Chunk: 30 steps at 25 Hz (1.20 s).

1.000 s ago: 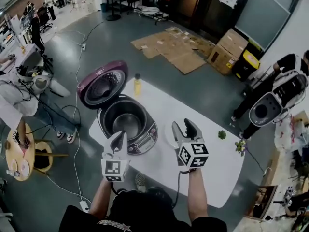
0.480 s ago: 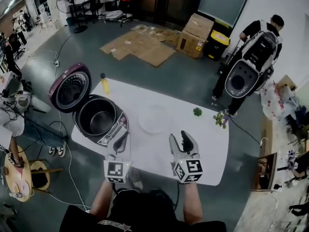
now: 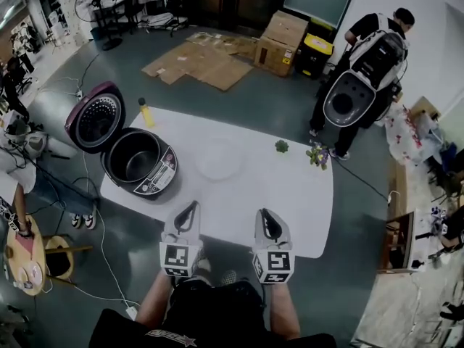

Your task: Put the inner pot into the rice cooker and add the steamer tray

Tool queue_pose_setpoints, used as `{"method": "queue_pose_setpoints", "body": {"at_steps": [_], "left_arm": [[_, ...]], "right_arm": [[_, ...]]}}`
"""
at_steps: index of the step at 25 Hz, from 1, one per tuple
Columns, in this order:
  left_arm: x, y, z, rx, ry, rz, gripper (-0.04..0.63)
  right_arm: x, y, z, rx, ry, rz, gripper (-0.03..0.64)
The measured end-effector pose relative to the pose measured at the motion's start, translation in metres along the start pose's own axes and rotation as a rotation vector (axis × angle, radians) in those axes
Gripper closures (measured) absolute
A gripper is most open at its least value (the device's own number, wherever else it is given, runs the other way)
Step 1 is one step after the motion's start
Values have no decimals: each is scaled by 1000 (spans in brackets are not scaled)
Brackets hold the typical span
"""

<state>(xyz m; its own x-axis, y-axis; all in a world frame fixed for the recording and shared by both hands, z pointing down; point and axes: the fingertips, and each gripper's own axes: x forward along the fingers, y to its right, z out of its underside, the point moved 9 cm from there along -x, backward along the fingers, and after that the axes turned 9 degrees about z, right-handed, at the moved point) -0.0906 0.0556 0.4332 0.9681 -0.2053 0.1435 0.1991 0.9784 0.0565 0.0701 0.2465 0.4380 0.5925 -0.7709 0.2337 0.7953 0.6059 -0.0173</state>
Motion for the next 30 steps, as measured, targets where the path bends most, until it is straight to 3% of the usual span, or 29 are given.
{"method": "queue_pose_setpoints", "body": {"at_steps": [2, 13, 23, 30], "left_arm": [[-10, 15, 3, 0, -5, 0, 584], [-51, 39, 9, 8, -28, -45, 584], [-58, -4, 8, 17, -18, -26, 584], [-60, -60, 17, 19, -20, 46, 584]], "right_arm": [[-15, 3, 7, 13, -6, -10, 610], [-43, -7, 16, 19, -3, -90, 611], [-18, -47, 4, 17, 0, -80, 611], [-1, -92, 3, 31, -1, 2, 611]]}}
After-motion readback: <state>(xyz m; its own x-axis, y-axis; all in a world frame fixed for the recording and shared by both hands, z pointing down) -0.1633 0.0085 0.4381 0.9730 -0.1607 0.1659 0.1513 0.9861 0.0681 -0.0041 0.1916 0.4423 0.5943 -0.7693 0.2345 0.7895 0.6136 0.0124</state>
